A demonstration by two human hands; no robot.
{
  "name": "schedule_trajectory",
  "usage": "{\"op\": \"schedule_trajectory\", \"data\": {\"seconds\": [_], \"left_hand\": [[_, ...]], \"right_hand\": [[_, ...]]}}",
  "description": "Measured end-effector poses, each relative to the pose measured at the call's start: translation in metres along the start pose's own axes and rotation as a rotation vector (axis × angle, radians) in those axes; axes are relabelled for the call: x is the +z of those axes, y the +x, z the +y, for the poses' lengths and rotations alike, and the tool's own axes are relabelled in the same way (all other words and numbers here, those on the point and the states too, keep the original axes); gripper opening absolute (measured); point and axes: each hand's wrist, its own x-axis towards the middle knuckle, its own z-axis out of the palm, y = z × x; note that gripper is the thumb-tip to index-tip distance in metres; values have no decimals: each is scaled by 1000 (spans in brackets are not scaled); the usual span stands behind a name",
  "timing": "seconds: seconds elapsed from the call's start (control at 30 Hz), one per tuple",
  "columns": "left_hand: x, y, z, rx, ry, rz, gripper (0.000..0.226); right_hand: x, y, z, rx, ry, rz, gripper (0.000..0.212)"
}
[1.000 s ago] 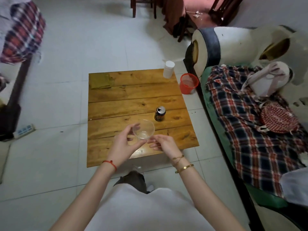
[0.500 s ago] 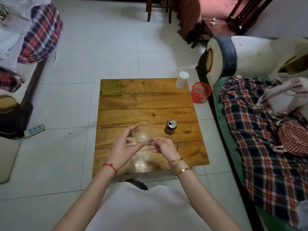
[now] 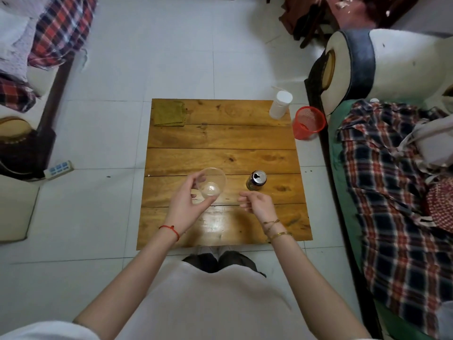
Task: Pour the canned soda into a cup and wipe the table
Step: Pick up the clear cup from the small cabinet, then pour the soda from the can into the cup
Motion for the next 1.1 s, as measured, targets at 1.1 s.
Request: {"op": "schedule_trajectory", "data": {"seconds": [1.1], "left_hand": [[101, 82, -87, -189, 7, 109, 67]], "right_hand": [[-38, 206, 98, -237, -448, 326, 64]]}}
